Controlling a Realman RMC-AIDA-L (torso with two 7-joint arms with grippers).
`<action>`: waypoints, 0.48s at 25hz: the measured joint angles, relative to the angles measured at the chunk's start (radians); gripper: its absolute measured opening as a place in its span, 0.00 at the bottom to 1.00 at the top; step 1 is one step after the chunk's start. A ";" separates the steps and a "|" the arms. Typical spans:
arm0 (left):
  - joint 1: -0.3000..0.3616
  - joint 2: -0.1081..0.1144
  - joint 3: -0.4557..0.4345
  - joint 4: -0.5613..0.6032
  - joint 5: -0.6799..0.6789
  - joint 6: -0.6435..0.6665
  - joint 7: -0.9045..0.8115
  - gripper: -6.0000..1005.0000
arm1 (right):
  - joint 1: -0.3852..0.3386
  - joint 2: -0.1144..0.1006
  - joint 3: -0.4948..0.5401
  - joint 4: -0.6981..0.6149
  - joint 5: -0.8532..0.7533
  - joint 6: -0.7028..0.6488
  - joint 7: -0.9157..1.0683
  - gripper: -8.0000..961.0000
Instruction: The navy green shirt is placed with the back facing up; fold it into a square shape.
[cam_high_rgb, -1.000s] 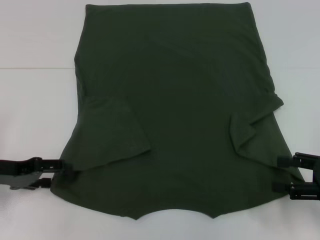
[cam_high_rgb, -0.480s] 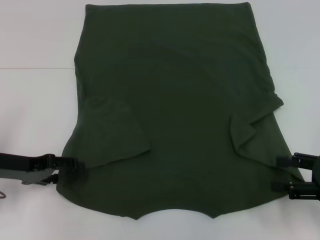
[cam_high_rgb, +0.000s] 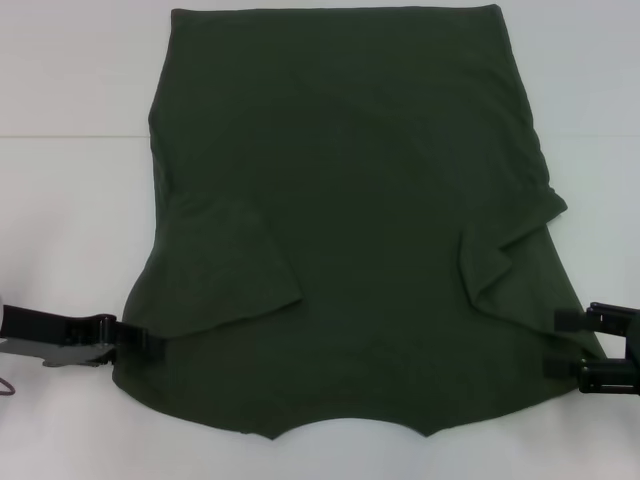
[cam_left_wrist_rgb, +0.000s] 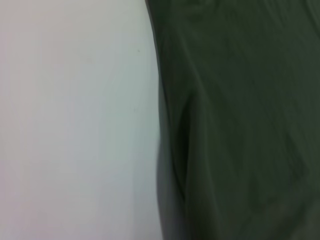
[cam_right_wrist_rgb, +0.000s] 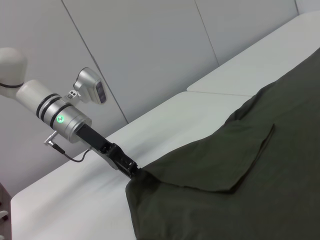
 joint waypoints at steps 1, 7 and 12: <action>0.000 0.000 0.000 0.001 0.000 0.000 0.000 0.53 | 0.000 0.000 0.000 0.000 0.000 0.000 0.000 0.94; 0.000 0.004 -0.001 0.004 0.001 0.004 0.000 0.40 | 0.000 0.001 0.009 -0.001 0.000 0.000 0.037 0.93; 0.004 0.005 -0.009 0.005 0.000 0.006 0.010 0.29 | 0.010 -0.020 0.014 -0.007 -0.001 0.014 0.186 0.93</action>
